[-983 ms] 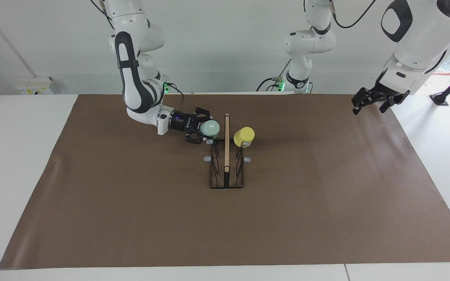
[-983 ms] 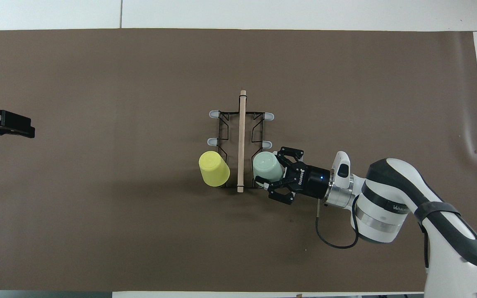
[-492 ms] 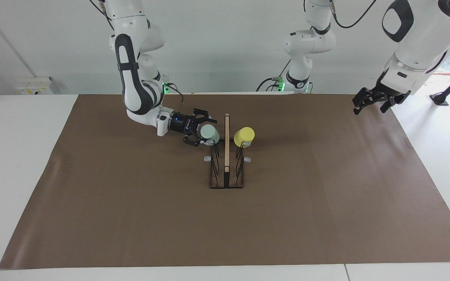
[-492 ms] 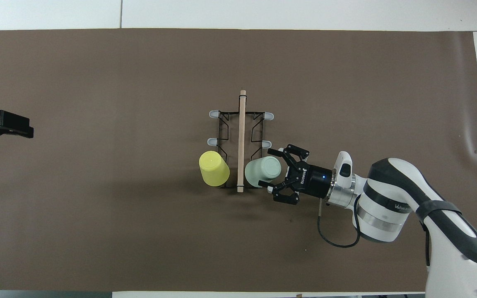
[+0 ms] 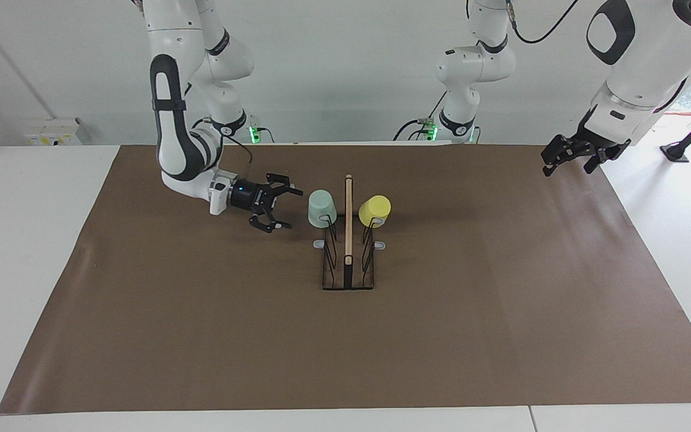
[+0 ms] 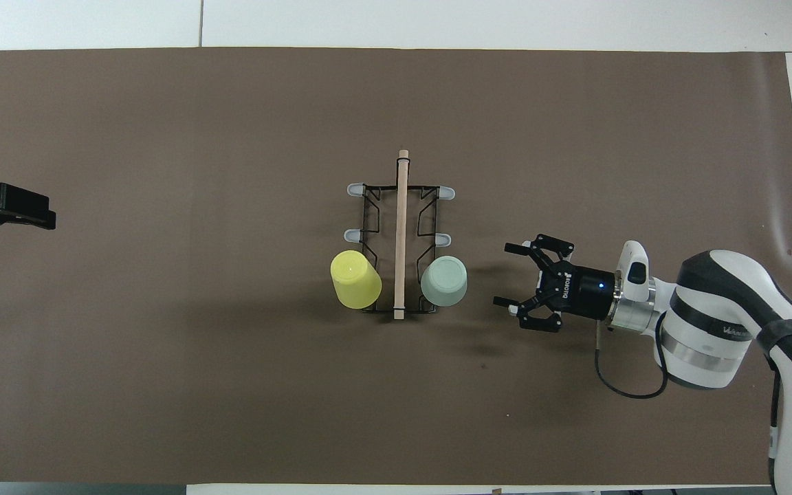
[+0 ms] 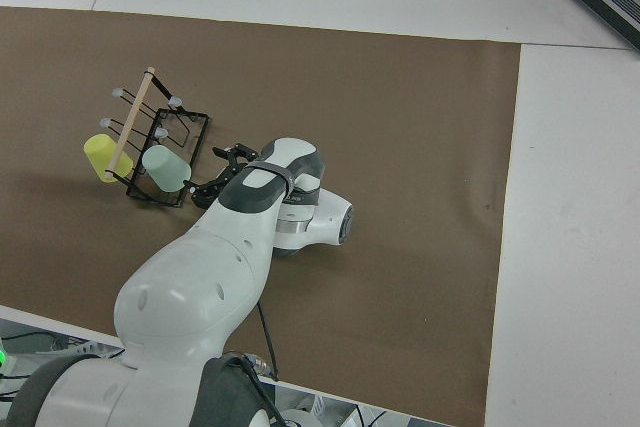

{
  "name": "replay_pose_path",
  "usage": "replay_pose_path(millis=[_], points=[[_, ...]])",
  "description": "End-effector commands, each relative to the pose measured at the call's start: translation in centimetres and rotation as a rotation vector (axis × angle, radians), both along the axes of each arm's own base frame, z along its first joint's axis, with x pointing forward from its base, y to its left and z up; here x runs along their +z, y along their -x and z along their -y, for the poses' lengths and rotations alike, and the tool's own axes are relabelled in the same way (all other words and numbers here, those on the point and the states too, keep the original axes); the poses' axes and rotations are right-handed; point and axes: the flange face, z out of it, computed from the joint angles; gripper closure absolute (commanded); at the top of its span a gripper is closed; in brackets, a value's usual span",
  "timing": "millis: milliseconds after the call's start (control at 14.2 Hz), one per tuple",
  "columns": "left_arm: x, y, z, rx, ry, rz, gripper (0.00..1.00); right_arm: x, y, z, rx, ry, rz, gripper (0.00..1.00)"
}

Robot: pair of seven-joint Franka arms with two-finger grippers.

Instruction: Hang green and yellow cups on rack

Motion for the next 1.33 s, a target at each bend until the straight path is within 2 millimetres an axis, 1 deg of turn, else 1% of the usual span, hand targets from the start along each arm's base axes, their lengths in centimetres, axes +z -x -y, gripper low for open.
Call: replay_pose_path(millis=[0, 70, 140, 211, 281, 421, 492, 562, 702, 773, 913, 1054, 1124, 1264], points=[[-0.1, 0.1, -0.2, 0.002, 0.013, -0.003, 0.00, 0.4, -0.3, 4.8, 0.042, 0.071, -0.023, 0.00], [-0.1, 0.1, -0.2, 0.002, 0.013, -0.003, 0.00, 0.7, -1.0, 7.1, 0.065, 0.120, -0.043, 0.00], [-0.1, 0.1, -0.2, 0.002, 0.013, -0.003, 0.00, 1.1, -1.8, 8.7, 0.083, 0.161, -0.084, 0.00], [-0.1, 0.1, -0.2, 0.002, 0.013, -0.003, 0.00, 2.2, -3.0, 10.4, 0.100, 0.227, -0.124, 0.00], [-0.1, 0.1, -0.2, 0.002, 0.013, -0.003, 0.00, 3.6, -4.3, 11.7, 0.116, 0.310, -0.160, 0.00], [-0.1, 0.1, -0.2, 0.002, 0.013, -0.003, 0.00, 6.2, -7.7, 14.1, 0.106, 0.536, -0.254, 0.00], [-0.1, 0.1, -0.2, 0.002, 0.013, -0.003, 0.00, 7.0, -8.3, 14.2, 0.090, 0.605, -0.314, 0.00], [-0.1, 0.1, -0.2, 0.002, 0.013, -0.003, 0.00, 7.5, -8.5, 14.2, 0.052, 0.670, -0.368, 0.00], [-0.1, 0.1, -0.2, 0.002, 0.013, -0.003, 0.00, 9.2, -9.9, 13.2, -0.005, 0.837, -0.359, 0.00], [-0.1, 0.1, -0.2, 0.002, 0.013, -0.003, 0.00, 11.2, -11.0, 13.1, -0.087, 0.855, -0.360, 0.00], [-0.1, 0.1, -0.2, 0.002, 0.013, -0.003, 0.00, 13.8, -12.4, 12.6, -0.187, 0.861, -0.428, 0.00], [-0.1, 0.1, -0.2, 0.002, 0.013, -0.003, 0.00, 16.1, -13.2, 11.8, -0.226, 0.917, -0.501, 0.00], [-0.1, 0.1, -0.2, 0.002, 0.013, -0.003, 0.00, 17.8, -13.5, 11.4, -0.245, 0.920, -0.562, 0.00], [-0.1, 0.1, -0.2, 0.002, 0.013, -0.003, 0.00, 20.6, -13.9, 11.0, -0.292, 0.941, -0.661, 0.00]])
